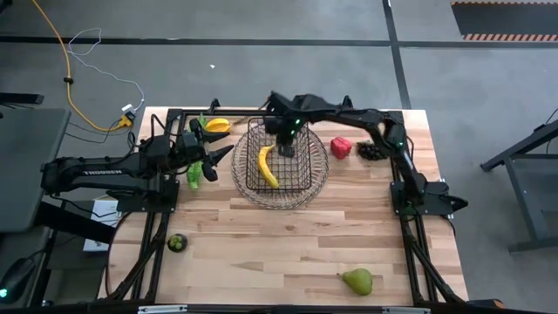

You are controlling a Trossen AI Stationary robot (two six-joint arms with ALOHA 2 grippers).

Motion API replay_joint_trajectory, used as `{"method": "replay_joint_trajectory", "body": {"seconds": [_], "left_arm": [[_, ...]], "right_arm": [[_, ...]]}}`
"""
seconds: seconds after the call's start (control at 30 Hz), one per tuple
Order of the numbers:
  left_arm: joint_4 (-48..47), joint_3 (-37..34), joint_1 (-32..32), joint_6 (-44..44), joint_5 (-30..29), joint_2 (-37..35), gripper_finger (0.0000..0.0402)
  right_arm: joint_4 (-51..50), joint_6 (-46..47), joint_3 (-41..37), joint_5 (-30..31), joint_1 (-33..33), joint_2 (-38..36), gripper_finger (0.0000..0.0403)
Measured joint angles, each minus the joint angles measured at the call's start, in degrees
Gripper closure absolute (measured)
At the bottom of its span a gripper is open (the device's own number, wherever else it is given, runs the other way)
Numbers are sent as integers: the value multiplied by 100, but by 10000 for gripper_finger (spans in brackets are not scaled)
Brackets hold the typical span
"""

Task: Build produce basket
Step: Put the leaf lettuce into the black wire basket

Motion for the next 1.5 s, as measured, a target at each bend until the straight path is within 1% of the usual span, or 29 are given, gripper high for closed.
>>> {"method": "replay_joint_trajectory", "body": {"seconds": [0.13, 0.3, 0.37, 0.43, 0.5, 0.6, 0.7, 0.83, 0.93, 1.07, 1.13, 1.4, 1.5], "left_arm": [[-155, 0, 0, 2, -1, 0, 206], [-238, 0, -2, -24, 1, 0, 206], [-320, 0, -2, -101, 1, 0, 206], [-376, 0, -1, -139, 1, 0, 206], [-399, 0, -1, -140, 1, 0, 206], [-398, 0, 0, -92, -1, 0, 206], [-358, 0, -2, -2, 0, 0, 206], [-323, 0, 0, -1, 1, 0, 206], [-319, 0, 0, 0, 1, 0, 206], [-308, 0, -1, 12, 1, 0, 206], [-306, 0, 0, 106, 1, 0, 206], [-277, 0, 0, 107, -33, 57, 206], [-278, 0, 0, 106, -36, 137, 206]], "right_arm": [[89, 37, 0, -45, 1, -475, 403], [73, 39, -7, -77, 121, -867, 403], [319, 50, -333, -76, 170, -1086, 403], [773, 114, -1051, -52, 204, -1460, 403], [1377, 252, -2018, -23, 223, -1988, 403], [2639, 520, -3505, 61, 219, -3012, 403], [3959, 887, -4759, 120, 239, -4077, 403], [5587, 1151, -6135, 121, 323, -5200, 403], [6719, 1326, -6940, 114, 364, -5759, 403], [7949, 1480, -7706, 148, 379, -6092, 403], [8282, 1495, -7897, 150, 379, -6148, 403], [8329, 1555, -7982, 168, 379, -6095, 403], [8335, 1606, -7982, 339, 379, -6095, 403]]}}
